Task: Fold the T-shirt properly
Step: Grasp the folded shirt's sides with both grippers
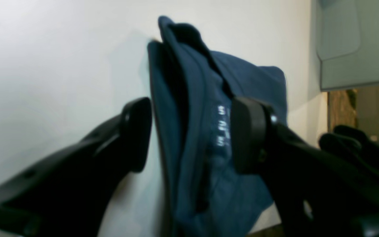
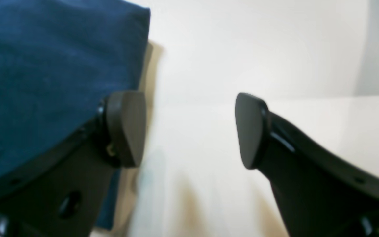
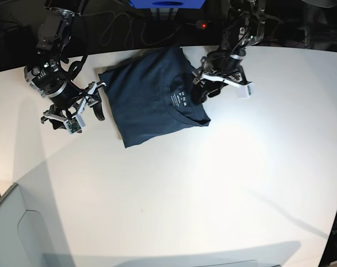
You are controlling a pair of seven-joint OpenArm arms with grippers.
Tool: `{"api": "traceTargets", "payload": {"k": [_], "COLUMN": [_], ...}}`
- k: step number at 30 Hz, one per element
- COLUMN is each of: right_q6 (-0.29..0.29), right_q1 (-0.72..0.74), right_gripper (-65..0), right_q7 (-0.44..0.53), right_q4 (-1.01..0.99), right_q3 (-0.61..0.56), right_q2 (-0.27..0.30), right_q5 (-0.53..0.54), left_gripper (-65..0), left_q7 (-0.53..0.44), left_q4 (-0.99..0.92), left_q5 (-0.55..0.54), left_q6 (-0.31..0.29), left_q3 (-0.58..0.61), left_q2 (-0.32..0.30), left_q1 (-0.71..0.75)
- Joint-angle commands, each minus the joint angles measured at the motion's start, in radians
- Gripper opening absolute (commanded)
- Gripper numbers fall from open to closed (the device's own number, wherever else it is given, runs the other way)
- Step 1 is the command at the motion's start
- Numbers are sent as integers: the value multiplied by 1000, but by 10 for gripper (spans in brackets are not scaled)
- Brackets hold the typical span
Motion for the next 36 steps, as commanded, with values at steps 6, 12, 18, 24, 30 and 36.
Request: {"api": "traceTargets", "payload": {"k": [6,12,18,24,30,36], "right_q6": [-5,-5,-5,-5,-5,-5], "right_q1": [-1,-7,-7,-7,-8,-8], "right_gripper": [-248,-248,-248,-248,-248,-248], "right_q7": [19,19,17,17,16,16], "right_q4": [23,23,25,25,87,149], "right_q3": [2,2,3,59,109,203], "right_q2": [6,6,11,5,5,-21], "right_q5": [18,18,18,18,18,18], "left_gripper": [-284,-289,-446,-588,-650,-650], "left_q7": [-11,-11,-9,-9,-8,-6], "left_q4": [-16,-50,-94,-114,-185,-269], "left_q5": [-5,-2,-2,1,1,1], "left_q6": [-10,-16,-16,-17,-16,-17], "left_q3": [36,70,70,70,149,374], "left_q2": [1,-5,-5,-6,-109,-263], "left_q1": [-2,-4,-23,-59,-194,-427]}}
